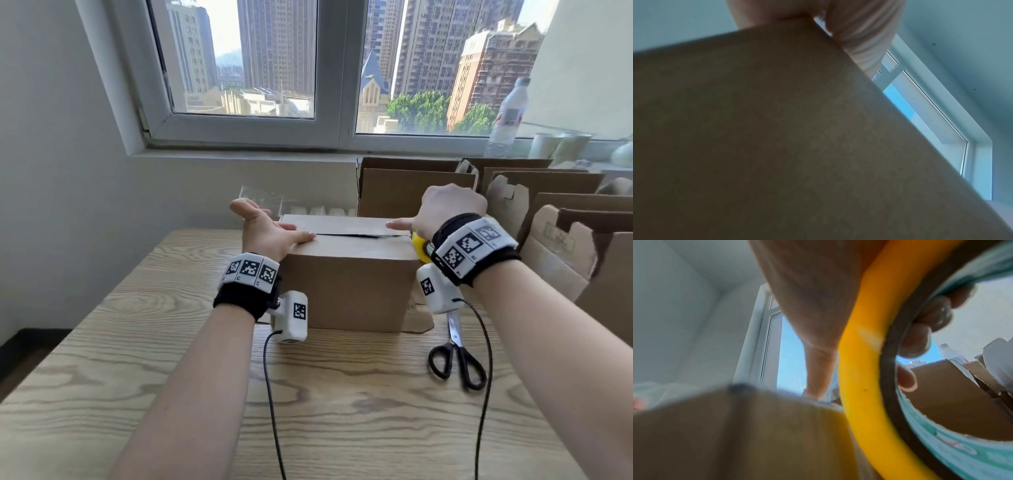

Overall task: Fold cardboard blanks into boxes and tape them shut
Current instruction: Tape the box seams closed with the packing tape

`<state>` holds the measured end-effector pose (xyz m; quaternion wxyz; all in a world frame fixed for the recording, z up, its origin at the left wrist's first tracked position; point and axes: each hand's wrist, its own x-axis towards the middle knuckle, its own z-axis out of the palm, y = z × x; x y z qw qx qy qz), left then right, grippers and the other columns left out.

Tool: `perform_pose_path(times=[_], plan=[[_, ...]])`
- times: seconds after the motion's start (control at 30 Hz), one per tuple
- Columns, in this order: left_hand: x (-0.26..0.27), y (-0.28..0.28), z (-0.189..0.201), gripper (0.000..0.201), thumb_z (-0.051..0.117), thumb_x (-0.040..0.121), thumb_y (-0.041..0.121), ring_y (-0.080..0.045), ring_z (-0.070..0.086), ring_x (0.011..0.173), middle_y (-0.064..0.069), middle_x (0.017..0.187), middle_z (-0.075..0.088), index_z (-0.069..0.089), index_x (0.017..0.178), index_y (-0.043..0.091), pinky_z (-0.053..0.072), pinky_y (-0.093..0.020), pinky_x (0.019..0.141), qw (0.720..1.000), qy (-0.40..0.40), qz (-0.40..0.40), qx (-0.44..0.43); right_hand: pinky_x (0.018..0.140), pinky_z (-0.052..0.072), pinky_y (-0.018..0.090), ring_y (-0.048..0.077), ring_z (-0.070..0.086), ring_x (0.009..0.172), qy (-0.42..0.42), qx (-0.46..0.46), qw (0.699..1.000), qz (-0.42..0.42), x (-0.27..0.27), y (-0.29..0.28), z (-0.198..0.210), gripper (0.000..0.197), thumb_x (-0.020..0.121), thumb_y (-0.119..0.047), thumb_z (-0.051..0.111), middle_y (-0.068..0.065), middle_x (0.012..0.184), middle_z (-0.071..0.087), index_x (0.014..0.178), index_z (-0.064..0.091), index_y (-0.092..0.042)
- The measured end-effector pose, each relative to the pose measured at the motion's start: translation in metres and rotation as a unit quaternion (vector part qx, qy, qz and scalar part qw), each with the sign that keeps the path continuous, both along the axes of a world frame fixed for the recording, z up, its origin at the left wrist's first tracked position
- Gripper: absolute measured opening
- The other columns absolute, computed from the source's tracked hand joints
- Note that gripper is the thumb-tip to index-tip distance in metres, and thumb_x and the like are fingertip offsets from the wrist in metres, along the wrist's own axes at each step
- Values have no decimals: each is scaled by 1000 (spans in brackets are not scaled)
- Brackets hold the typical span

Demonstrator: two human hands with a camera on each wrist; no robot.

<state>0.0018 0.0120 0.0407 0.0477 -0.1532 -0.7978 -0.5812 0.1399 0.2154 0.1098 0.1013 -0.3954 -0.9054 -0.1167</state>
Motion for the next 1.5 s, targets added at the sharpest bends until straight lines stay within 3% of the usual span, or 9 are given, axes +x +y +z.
perform_pose_path(times=[0.33,0.53,0.8,0.93,1.0,1.13,1.23,1.37,1.5], plan=[[3,-1,3,83,92,63,14,-7,68,88,-4,121,50,20,105,18,47,-18,77,1000,-19,-2,25,63,43,28,18,54,61,-14,-11,1000,5,0,1,5,80,59,-90,57,4,68,59,74,58,-12],[4,-1,4,80,90,66,11,5,61,76,-5,122,54,21,107,17,40,-5,52,999,-36,6,28,60,41,28,17,51,59,-4,-24,1000,3,-5,5,-6,68,69,-81,65,3,69,58,71,54,-14],[3,-4,2,55,68,75,10,-20,59,104,-4,106,51,20,101,16,39,-22,77,996,-29,18,86,52,36,26,17,50,57,2,-48,998,26,0,8,-15,84,62,-94,48,3,69,57,74,57,-12],[1,-4,7,36,51,76,19,-24,74,78,-11,102,49,21,97,19,47,-33,76,979,-66,-35,191,53,39,27,18,52,57,3,-52,998,26,0,8,-18,82,64,-93,49,3,69,58,74,57,-12],[-4,-2,8,29,53,89,30,-22,73,63,-16,101,55,26,93,18,53,-38,77,970,-81,-21,226,56,41,28,18,51,58,2,-60,998,26,0,9,-18,82,63,-93,48,3,70,57,74,56,-12],[-8,-1,2,17,43,105,26,-11,67,47,-12,89,64,38,94,14,49,-20,50,970,-61,54,229,57,42,28,18,50,58,-1,-73,997,26,0,10,-18,81,65,-93,47,3,70,57,72,53,-13],[-8,-4,1,12,48,103,19,-12,67,47,-12,91,64,47,98,9,53,-23,51,972,-22,100,214,58,42,29,19,49,58,-7,-81,996,27,-1,11,-18,81,66,-93,46,3,71,56,72,53,-13],[-10,-8,6,15,58,96,19,-25,72,57,-8,81,67,57,84,10,61,-47,65,970,-29,130,203,60,43,29,19,47,58,-12,-84,996,33,-2,14,-19,80,67,-94,45,3,72,55,73,52,-15],[-10,-13,11,18,61,94,19,-27,71,56,-4,71,64,57,79,11,61,-50,63,971,-46,139,191,60,44,29,19,51,60,-18,-82,996,37,-3,15,-20,81,67,-94,44,4,74,58,74,54,-14]])
